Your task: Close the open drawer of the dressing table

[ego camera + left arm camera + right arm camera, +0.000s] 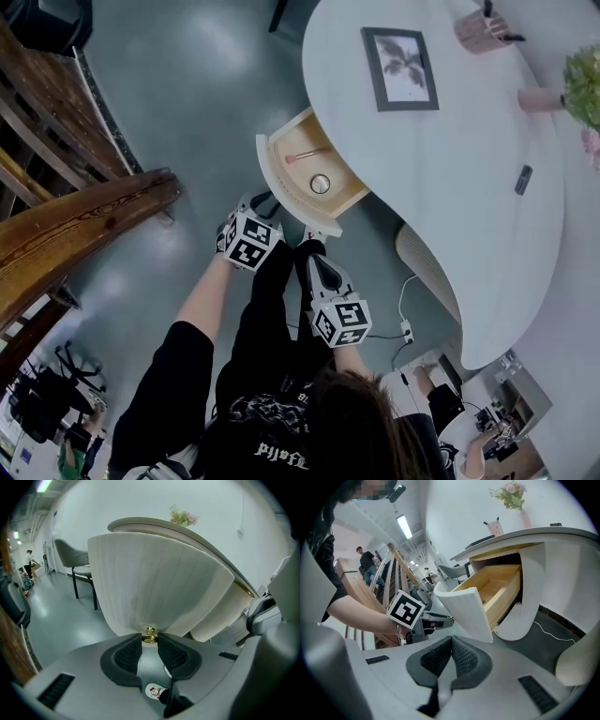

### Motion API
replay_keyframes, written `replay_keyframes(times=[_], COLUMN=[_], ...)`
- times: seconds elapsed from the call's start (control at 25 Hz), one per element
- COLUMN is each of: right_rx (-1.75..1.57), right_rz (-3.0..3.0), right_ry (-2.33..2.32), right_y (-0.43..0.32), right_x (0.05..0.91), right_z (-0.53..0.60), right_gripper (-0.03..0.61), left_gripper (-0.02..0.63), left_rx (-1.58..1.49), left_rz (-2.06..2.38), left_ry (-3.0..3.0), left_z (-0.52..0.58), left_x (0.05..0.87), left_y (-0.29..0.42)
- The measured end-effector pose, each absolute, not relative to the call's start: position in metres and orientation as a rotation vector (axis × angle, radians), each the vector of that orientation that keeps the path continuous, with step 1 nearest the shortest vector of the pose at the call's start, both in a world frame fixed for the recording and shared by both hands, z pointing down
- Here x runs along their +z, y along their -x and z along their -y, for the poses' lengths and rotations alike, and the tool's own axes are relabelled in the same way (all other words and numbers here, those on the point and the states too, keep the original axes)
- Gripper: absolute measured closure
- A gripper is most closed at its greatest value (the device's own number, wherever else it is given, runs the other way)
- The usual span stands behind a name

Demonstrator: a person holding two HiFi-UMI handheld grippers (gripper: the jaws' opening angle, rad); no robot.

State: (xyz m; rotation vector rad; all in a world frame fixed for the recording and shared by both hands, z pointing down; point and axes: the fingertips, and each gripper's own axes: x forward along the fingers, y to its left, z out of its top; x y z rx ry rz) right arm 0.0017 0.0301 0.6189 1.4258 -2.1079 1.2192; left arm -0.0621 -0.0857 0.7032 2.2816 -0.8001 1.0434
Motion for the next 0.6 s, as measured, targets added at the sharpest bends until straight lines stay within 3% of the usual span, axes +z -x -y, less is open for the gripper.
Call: replay_keyframes(times=[0.6], right_rx=[1.198], right_rz=[2.112], right_ry=[-1.468], right_y=[-0.018], right_x=[0.618], right_z=[-0.019], right_gripper=[0.552], left_gripper=[0.495], left_rx=[1.017], left_rz=[0.809], left_ry=[-2.308], left_z=[0.103], left_x=[0.702], left_y=[0.039])
